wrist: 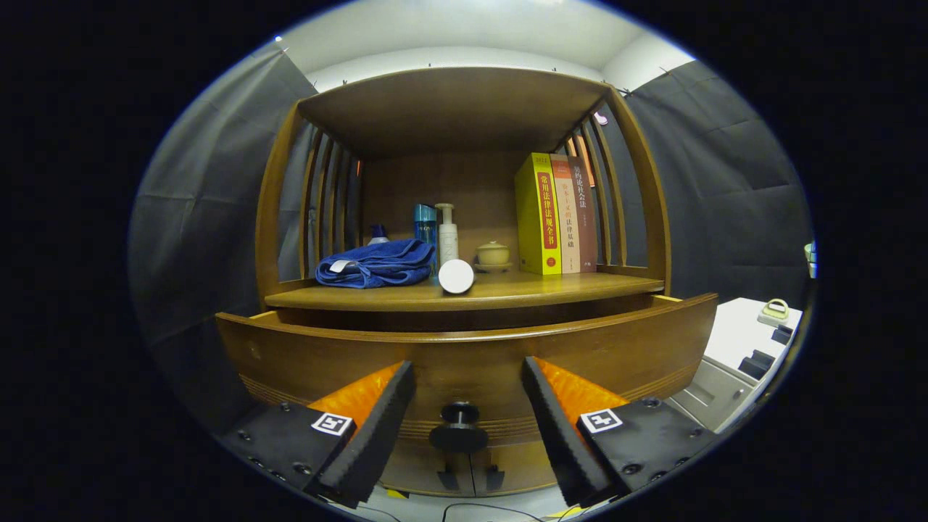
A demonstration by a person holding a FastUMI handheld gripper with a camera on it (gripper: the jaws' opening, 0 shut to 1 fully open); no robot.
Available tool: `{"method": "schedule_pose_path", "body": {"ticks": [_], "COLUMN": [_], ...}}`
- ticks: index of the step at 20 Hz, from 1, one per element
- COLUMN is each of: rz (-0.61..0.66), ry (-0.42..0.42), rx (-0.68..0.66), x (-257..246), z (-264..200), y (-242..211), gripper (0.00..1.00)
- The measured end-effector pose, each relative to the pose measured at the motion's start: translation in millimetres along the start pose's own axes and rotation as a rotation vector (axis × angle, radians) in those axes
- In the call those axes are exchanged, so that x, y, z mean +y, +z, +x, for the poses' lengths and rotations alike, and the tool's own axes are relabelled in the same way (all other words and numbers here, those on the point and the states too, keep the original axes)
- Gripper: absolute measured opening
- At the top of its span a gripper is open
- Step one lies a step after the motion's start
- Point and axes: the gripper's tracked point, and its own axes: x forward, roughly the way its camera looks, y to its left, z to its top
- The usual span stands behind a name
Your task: Pull open the drawer, take out the items inside it, and place them on the countertop above the cabinet.
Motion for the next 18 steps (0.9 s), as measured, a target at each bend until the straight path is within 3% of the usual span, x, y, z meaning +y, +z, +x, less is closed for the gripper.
{"method": "schedule_pose_path", "body": {"ticks": [10, 15, 18], "rz": [-0.021, -0.003, 0.023], "ry": [-0.003, -0.036, -0.025], "rx": [0.028, 0.06, 0.005], "x": [5.2, -0.8, 8.0], "z": [65.8, 57.1, 25.1], "y": [2.1, -9.0, 23.7], "gripper": [0.99, 0.98, 0.98]}}
